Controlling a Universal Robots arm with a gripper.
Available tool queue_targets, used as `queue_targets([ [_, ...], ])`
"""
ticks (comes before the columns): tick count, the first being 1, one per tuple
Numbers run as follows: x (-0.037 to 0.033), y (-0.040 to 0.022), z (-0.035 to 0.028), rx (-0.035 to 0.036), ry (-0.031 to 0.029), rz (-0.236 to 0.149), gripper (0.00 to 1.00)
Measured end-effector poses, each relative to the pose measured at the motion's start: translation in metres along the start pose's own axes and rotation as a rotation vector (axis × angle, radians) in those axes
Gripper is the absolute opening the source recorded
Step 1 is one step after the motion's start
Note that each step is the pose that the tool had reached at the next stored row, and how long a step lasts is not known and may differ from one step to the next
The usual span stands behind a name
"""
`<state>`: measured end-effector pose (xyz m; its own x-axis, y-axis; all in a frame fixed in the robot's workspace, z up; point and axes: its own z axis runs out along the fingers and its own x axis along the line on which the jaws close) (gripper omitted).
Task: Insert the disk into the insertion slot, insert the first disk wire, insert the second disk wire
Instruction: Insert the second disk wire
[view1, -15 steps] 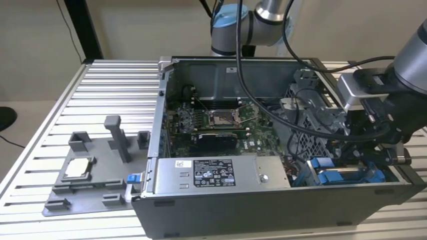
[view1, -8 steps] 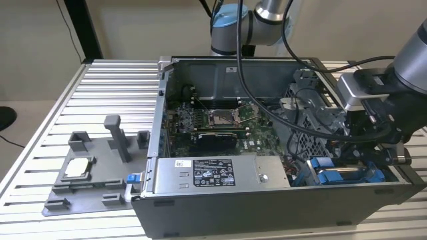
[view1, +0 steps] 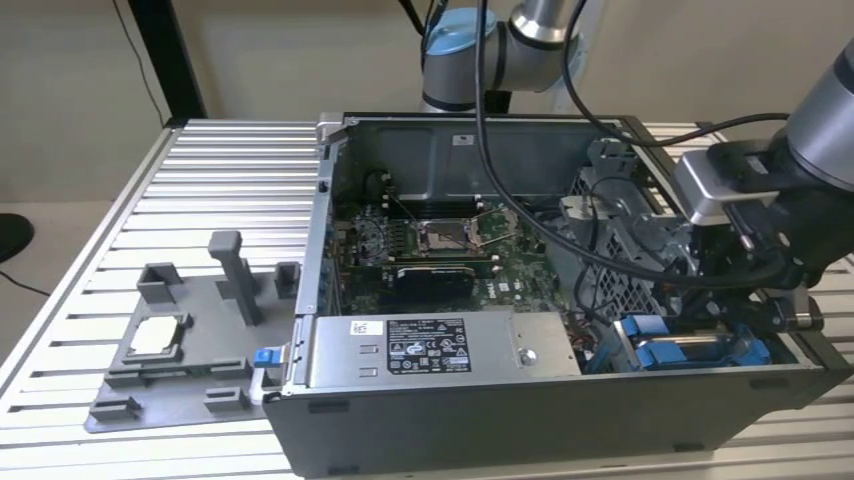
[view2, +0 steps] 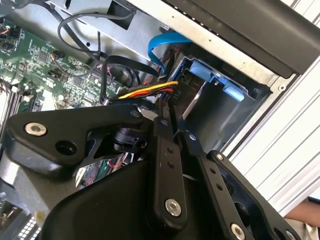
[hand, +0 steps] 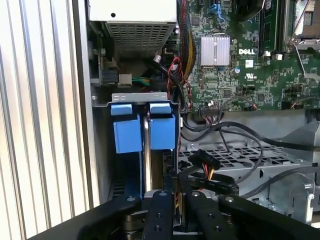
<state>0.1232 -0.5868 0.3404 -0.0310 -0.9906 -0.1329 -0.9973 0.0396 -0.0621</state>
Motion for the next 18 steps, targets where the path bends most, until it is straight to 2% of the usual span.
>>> queue_targets([
  [8,0.0,0.0001,0.0003,0.0041,-0.0022,-0.029,0.0],
  [18,0.0025,0.0,-0.0001,0.0017,-0.0038,-0.05,0.0],
])
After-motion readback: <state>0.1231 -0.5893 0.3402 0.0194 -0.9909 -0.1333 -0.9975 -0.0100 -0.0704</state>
